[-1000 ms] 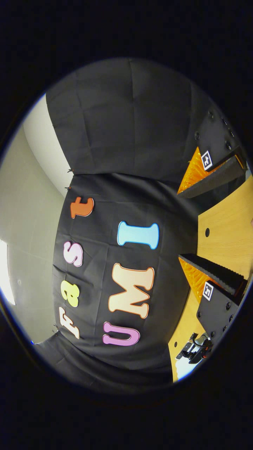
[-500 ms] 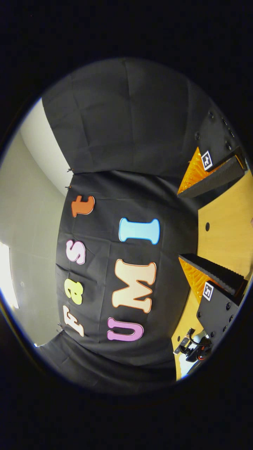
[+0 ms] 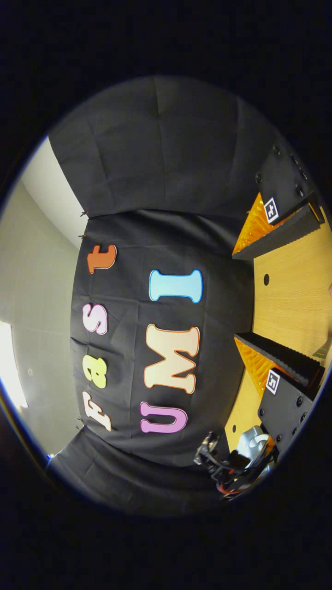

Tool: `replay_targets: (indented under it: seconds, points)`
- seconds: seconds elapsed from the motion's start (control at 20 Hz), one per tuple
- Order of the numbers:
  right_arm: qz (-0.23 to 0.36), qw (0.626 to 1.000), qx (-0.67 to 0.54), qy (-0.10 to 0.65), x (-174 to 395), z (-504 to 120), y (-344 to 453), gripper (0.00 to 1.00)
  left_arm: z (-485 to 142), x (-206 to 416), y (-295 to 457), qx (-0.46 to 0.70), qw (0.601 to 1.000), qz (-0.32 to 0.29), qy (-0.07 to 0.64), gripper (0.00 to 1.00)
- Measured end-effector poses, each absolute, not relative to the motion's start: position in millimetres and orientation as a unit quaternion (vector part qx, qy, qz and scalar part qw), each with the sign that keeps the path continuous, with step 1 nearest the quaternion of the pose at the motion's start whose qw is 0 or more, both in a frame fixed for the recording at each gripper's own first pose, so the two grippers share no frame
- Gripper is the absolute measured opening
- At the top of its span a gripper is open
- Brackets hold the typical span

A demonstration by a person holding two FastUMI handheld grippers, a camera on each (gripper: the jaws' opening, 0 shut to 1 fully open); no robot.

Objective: First open the suitcase, pack the skin care products into it, and then close the suitcase.

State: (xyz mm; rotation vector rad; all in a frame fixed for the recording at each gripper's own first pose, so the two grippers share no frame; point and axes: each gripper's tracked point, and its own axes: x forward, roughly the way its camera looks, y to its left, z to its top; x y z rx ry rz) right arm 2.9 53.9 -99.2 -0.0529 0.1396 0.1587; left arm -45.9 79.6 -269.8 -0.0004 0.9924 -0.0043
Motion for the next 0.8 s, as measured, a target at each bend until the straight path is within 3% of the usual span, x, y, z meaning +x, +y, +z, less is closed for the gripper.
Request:
replay_targets:
  seconds: [0.8]
  points:
    - [0.109,0.991,-0.027,0.075,4.0,-108.1,101.2,0.99,-162.0,-21.9,191.4,0.017,0.917,0.013,0.398,0.0]
